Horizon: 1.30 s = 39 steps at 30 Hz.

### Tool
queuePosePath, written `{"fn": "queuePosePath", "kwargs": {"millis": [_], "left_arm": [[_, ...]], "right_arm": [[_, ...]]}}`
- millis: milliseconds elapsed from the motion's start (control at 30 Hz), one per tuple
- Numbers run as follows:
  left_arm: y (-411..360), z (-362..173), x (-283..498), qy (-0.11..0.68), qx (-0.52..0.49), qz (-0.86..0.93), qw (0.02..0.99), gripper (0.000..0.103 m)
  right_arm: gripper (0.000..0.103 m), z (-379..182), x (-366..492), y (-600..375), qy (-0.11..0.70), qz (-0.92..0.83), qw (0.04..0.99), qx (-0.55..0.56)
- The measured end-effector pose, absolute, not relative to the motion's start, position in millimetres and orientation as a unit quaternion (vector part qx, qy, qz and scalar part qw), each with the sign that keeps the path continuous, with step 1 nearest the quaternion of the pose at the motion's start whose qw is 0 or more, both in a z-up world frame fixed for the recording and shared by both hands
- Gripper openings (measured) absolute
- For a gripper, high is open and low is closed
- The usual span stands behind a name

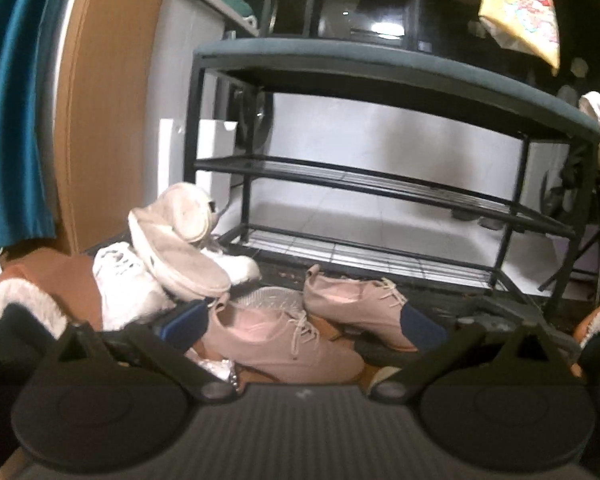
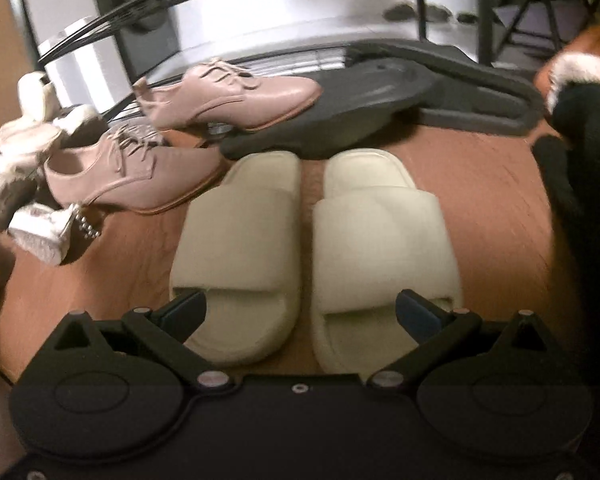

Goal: Organize scattered shoes
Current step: 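Lower both pale green slides side by side onto the floor and open both grippers, then grasp both pale green slides together with the right gripper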

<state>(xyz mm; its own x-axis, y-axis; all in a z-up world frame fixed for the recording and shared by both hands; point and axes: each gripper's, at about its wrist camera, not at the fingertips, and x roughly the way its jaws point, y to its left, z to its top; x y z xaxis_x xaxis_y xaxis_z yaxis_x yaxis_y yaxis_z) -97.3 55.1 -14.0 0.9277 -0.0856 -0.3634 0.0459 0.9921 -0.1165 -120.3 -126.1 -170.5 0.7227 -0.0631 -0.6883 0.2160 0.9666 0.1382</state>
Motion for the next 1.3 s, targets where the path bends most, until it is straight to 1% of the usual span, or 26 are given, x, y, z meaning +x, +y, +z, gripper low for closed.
{"fn": "queuePosePath", "kwargs": {"millis": [100, 233, 333, 500, 600, 700, 733, 767, 833, 900, 967, 1033, 1067, 1300], "left_arm": [[59, -17, -86, 0.198, -0.075, -0.021, 0.977, 0.102], [60, -22, -83, 0.203, -0.077, -0.017, 0.976, 0.102], [58, -29, -80, 0.223, -0.076, -0.017, 0.972, 0.102], [49, -34, -80, 0.231, -0.047, -0.014, 0.972, 0.102], [45, -40, -74, 0.259, -0.035, -0.005, 0.965, 0.102], [41, -47, -68, 0.294, -0.024, 0.007, 0.955, 0.102], [40, -50, -66, 0.305, -0.019, 0.011, 0.952, 0.102], [40, -51, -65, 0.313, -0.017, 0.013, 0.95, 0.102], [41, -55, -62, 0.324, -0.017, 0.015, 0.946, 0.102], [43, -58, -60, 0.336, -0.02, 0.017, 0.942, 0.102], [45, -59, -57, 0.346, -0.026, 0.017, 0.938, 0.102], [47, -60, -56, 0.352, -0.032, 0.017, 0.935, 0.102], [48, -60, -56, 0.355, -0.034, 0.016, 0.934, 0.102], [50, -59, -52, 0.362, -0.036, 0.018, 0.931, 0.103]], "right_arm": [[0.102, -184, -111, -119, 0.383, -0.095, 0.915, 0.082], [0.102, -188, -105, -118, 0.373, -0.108, 0.918, 0.084], [0.103, -195, -97, -120, 0.357, -0.123, 0.92, 0.1], [0.103, -202, -90, -118, 0.349, -0.135, 0.925, 0.069], [0.101, -201, -88, -121, 0.347, -0.153, 0.923, 0.065], [0.092, -201, -87, -125, 0.344, -0.159, 0.923, 0.069], [0.085, -201, -86, -126, 0.342, -0.16, 0.923, 0.068], [0.081, -201, -86, -127, 0.34, -0.161, 0.924, 0.068], [0.079, -201, -84, -127, 0.337, -0.159, 0.926, 0.067], [0.084, -203, -82, -127, 0.336, -0.157, 0.926, 0.066], [0.097, -207, -80, -126, 0.334, -0.156, 0.928, 0.062], [0.102, -209, -77, -126, 0.332, -0.158, 0.928, 0.06], [0.103, -210, -77, -126, 0.331, -0.159, 0.928, 0.058], [0.103, -214, -76, -124, 0.317, -0.173, 0.93, 0.062]]}}
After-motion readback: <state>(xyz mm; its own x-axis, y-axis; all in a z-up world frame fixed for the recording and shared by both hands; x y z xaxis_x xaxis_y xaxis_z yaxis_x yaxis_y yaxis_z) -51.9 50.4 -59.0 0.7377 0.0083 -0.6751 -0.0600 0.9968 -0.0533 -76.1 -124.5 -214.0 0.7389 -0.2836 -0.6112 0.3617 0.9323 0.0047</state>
